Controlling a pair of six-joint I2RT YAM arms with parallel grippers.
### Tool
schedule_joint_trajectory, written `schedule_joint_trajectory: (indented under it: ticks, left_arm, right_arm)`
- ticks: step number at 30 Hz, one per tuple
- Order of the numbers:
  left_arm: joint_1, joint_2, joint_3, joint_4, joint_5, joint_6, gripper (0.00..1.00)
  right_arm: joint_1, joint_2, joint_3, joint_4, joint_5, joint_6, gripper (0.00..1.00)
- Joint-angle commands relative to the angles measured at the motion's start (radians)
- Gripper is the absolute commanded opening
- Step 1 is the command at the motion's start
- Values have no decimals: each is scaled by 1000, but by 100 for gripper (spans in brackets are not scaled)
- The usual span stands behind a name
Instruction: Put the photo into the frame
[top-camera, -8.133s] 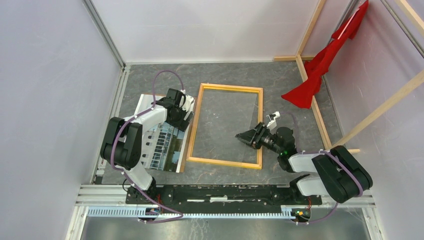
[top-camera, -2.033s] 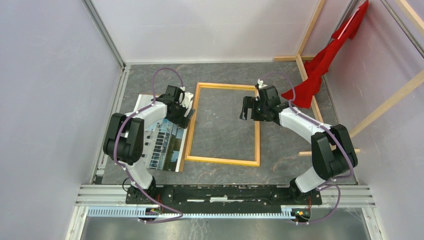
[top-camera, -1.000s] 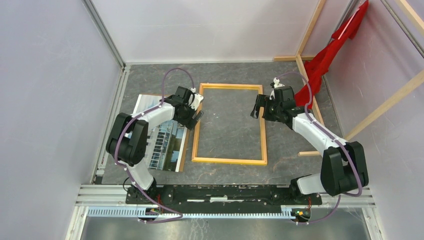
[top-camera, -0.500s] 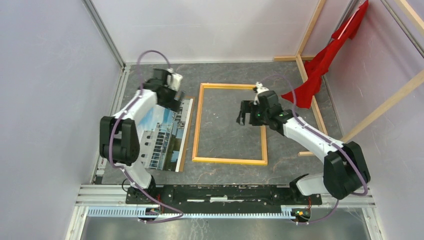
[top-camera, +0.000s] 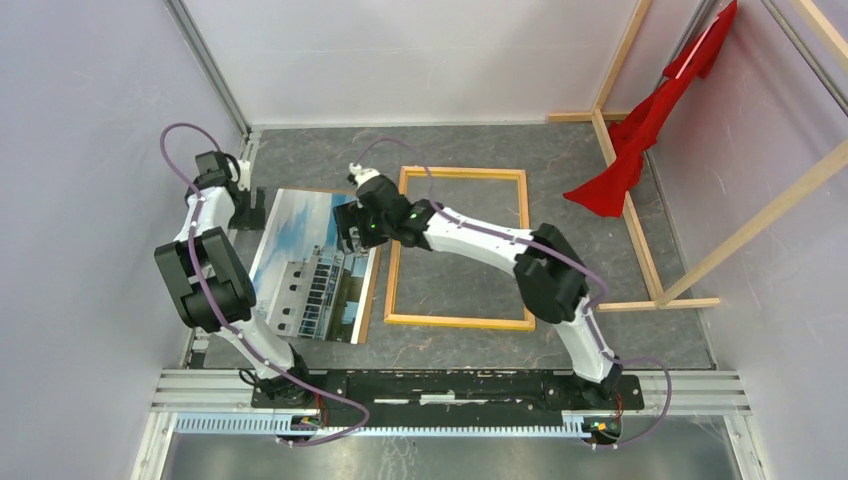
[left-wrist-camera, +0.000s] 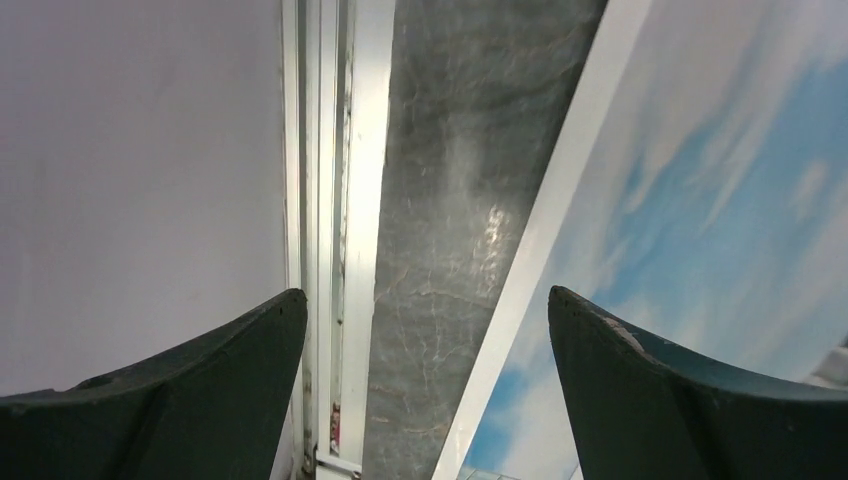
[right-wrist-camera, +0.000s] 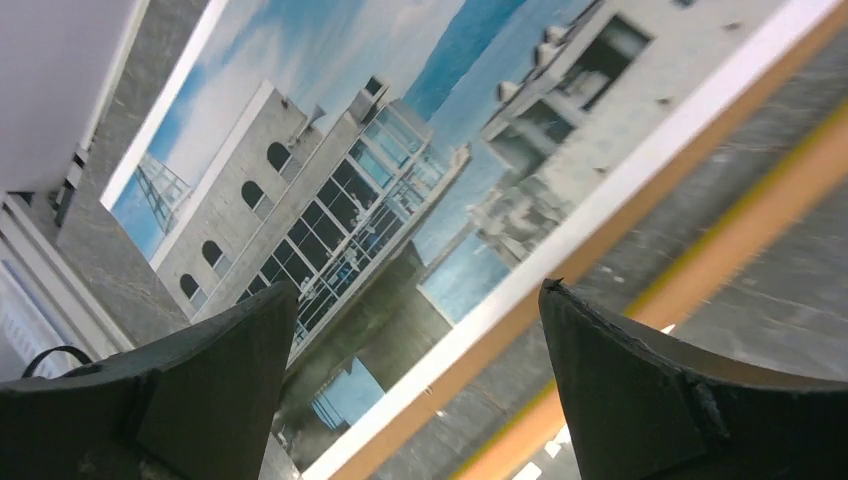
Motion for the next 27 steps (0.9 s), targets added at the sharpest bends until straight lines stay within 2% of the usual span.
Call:
schedule_joint_trajectory:
  ticks: [1,6,15,27]
  left_arm:
    - [18,-28,-79,85,-94,57,95]
    - [42,-44,-131,148,-145,78,95]
    - [64,-7,-196,212,-151,98,95]
    - [61,-3,-233,242,-87,78,95]
  right_arm:
    - [31,124,139,-79,64,13,98]
    - [34,184,133,-63,105,41,98]
    - [32,199,74,-65,142,56,98]
    - [3,211,44,-128,186,64,98]
